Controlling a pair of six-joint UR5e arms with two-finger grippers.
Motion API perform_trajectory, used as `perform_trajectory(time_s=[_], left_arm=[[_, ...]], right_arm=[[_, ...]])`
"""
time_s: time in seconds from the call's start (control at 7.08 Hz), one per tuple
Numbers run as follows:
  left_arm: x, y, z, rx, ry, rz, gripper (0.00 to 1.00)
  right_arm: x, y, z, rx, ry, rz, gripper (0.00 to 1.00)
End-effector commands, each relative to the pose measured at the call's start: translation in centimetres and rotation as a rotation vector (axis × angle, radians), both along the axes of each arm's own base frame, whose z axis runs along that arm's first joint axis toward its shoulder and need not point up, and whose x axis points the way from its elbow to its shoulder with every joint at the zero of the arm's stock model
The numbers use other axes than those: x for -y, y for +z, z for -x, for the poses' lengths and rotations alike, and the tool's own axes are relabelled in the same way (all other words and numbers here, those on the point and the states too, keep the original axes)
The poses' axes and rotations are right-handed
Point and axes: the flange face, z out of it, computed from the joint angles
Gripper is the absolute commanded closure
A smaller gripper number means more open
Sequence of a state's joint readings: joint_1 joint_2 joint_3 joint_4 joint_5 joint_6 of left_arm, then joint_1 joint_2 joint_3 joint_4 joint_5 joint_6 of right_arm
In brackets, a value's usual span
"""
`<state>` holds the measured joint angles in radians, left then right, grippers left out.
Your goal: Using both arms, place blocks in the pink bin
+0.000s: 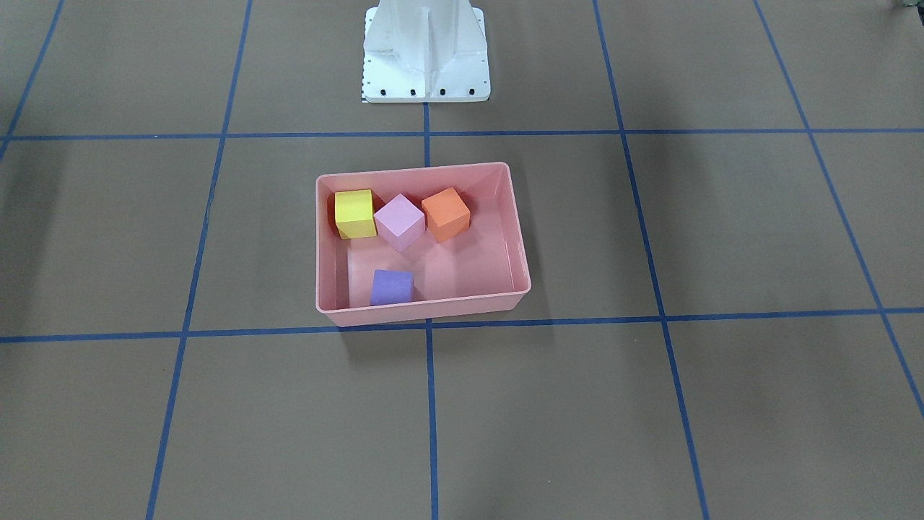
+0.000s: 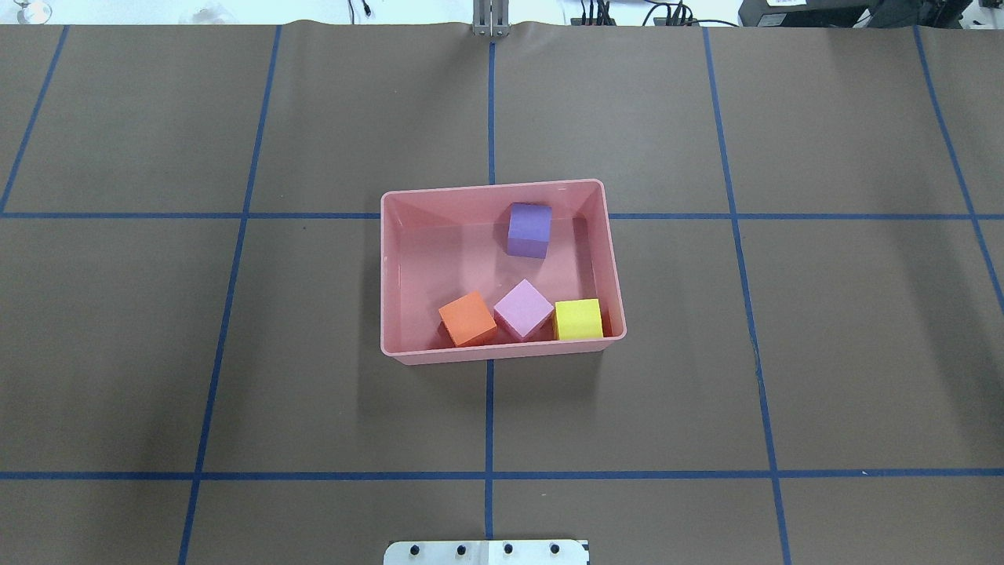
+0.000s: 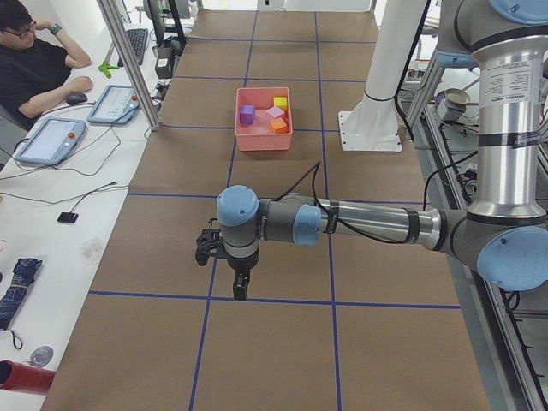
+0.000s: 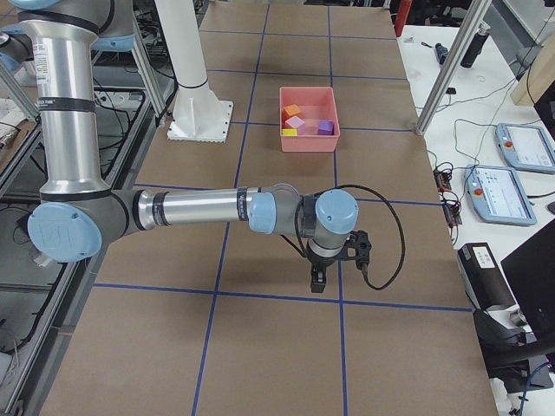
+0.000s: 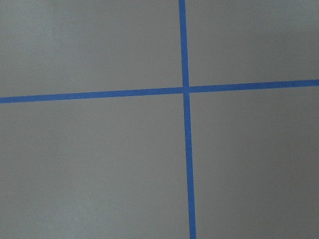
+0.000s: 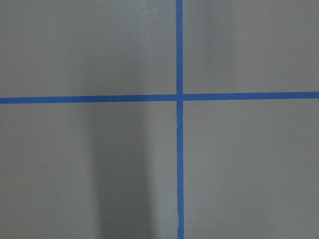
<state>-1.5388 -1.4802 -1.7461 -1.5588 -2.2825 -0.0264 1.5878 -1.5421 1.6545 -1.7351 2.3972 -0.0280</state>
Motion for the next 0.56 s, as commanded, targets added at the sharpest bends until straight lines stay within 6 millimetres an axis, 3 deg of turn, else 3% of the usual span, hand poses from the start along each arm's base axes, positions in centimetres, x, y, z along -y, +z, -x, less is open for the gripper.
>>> perform_trajectory(time_s=[0.0, 0.42], left_arm=[[-0.97, 0.82, 0.09, 0.001, 0.000, 0.016, 0.00], [-0.81, 1.01, 0.15, 0.001, -0.001, 0.021, 0.00]], right_arm=[[0.17, -0.30, 0.00, 0.000, 0.001, -0.006, 0.00], [0.54, -0.82, 0.02, 0.003, 0.005, -0.021, 0.00]])
